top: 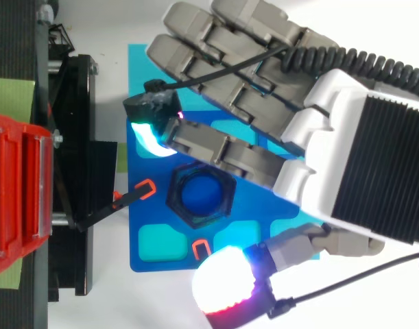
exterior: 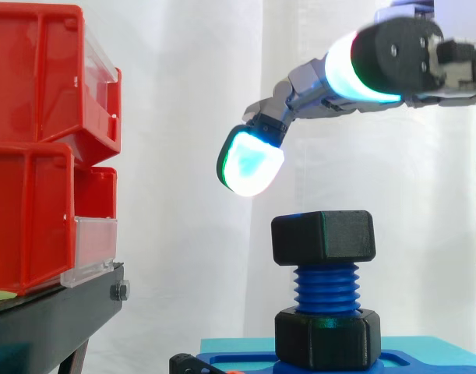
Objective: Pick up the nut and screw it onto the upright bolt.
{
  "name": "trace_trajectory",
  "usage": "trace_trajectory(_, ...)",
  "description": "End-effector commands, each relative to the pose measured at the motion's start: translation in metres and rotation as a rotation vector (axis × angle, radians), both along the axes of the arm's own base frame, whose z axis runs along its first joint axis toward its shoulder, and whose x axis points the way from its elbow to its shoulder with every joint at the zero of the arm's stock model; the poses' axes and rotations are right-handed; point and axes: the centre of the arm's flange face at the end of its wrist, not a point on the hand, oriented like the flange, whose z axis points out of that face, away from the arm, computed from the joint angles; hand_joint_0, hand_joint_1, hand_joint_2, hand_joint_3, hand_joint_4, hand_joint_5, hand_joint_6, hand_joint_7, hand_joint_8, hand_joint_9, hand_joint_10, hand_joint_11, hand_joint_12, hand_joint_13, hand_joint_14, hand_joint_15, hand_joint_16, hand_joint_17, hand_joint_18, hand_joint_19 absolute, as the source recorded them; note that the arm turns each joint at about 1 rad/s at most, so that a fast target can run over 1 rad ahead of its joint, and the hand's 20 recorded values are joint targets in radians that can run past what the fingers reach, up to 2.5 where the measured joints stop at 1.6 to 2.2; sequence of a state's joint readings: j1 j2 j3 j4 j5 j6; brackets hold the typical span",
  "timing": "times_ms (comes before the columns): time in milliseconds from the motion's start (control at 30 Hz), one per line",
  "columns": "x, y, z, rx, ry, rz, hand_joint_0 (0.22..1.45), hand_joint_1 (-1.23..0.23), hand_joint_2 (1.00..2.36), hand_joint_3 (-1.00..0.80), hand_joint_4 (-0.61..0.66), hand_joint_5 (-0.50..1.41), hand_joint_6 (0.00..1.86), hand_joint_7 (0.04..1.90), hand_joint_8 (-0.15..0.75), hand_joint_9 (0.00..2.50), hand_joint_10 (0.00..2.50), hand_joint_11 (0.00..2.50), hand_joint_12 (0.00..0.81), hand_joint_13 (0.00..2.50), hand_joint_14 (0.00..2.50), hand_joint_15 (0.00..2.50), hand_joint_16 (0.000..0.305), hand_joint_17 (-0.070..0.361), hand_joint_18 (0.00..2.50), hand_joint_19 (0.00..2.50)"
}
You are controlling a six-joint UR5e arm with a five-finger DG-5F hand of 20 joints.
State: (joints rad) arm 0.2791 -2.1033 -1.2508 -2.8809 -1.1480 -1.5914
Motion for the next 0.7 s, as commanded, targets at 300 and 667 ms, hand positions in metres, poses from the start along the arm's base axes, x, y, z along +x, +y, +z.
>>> trace_trajectory(300, 0.003, 0.014, 0.001, 0.01, -0.037, 0.033, 0.43, 0.0, 1.0, -0.5, 0.15, -0.24, 0.5, 0.65, 0.23, 0.04, 0.0, 0.0, 0.393, 0.01, 0.0, 0.0, 0.052, 0.117, 0.0, 0.0)
trace_trajectory(667, 0.006, 0.022, -0.031, 0.009, -0.001, 0.063, 0.45, -0.05, 1.0, -0.5, 0.18, -0.21, 0.5, 0.71, 0.244, 0.14, 0.0, 0.0, 0.384, 0.1, 0.0, 0.0, 0.049, 0.11, 0.0, 0.0)
